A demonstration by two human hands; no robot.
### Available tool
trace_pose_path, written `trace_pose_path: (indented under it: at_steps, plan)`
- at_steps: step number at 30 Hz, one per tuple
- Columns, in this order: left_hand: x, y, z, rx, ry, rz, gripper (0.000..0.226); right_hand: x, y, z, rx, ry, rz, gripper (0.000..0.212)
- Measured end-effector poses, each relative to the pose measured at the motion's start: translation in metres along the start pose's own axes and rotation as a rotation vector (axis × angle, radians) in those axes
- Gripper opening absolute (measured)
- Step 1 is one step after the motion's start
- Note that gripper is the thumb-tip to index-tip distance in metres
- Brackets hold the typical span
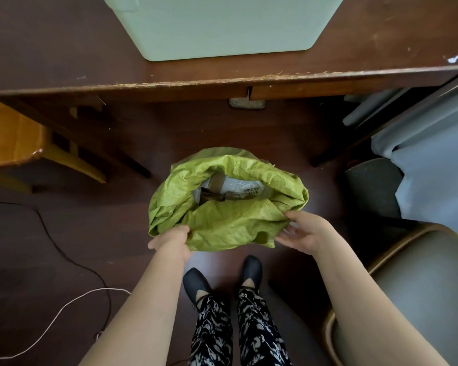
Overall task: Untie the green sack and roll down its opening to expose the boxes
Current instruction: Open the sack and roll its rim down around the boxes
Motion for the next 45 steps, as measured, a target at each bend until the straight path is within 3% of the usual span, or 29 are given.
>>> trace_pose_path:
  at_steps: [3,9,15,18,20,23,26,31,33,35,37,39,40,42,45]
  plan:
    - [-0.005,-0.005,0.004,-0.092,-0.128,0.064,0.051,0.005,0.009,0.0,0.041,0.18,0.072,0.017]
    - [-0.008,-0.015,-0.01,0.012,-0.454,0.238,0.041,0.011,0.027,0.003,0.081,0.543,0.166,0.041]
    - [-0.007,-0.023,-0.003,-0.064,-0.566,0.36,0.033,0.005,0.04,0.005,0.121,0.444,0.238,0.051]
    - [-0.01,-0.031,-0.011,-0.177,-0.497,0.456,0.031,0.005,0.039,0.011,0.216,0.362,0.324,0.07]
    - [-0.013,-0.028,-0.012,-0.226,-0.367,0.377,0.035,0.003,0.038,0.014,0.295,0.24,0.328,0.078]
    - [-0.015,-0.025,-0.01,-0.185,-0.353,0.294,0.039,0.003,0.043,0.016,0.341,0.162,0.112,0.055]
    - [-0.013,-0.017,-0.007,-0.101,-0.491,0.278,0.037,0.018,0.055,0.022,0.28,0.268,-0.016,0.036]
    - [-0.001,0.004,-0.006,-0.006,-0.656,0.169,0.038,0.049,0.086,0.03,0.07,0.396,-0.01,0.047]
    - [0.0,0.009,-0.005,-0.051,-0.538,0.135,0.031,0.051,0.089,0.032,0.06,0.284,-0.03,0.039]
    - [-0.001,0.009,-0.007,-0.155,-0.339,0.132,0.02,0.047,0.081,0.035,0.124,0.105,-0.167,0.038]
    - [-0.003,0.006,-0.012,-0.276,-0.204,0.118,0.012,0.046,0.069,0.042,0.352,-0.128,-0.522,0.044]
    - [-0.007,-0.003,-0.02,-0.368,-0.163,0.115,0.011,0.033,0.045,0.053,0.768,-0.463,-0.795,0.051]
    - [-0.008,-0.008,-0.024,-0.402,-0.157,0.123,0.009,0.019,0.031,0.056,1.013,-0.616,-0.822,0.055]
    - [-0.009,-0.011,-0.03,-0.461,-0.153,0.139,0.019,-0.009,0.018,0.06,1.362,-0.923,-0.702,0.061]
    - [-0.006,-0.012,-0.033,-0.542,-0.06,0.124,0.03,-0.052,0.027,0.065,1.477,-1.413,-0.551,0.07]
Point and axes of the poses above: each hand's wrist, its own y-axis towards the middle knuckle, its own x-axis out of the back of the hand, z = x × y, the point moved 3 cm from there along y, towards the middle knuckle, and after that the axes turned 8 degrees about -x, right-handed, at the moved point
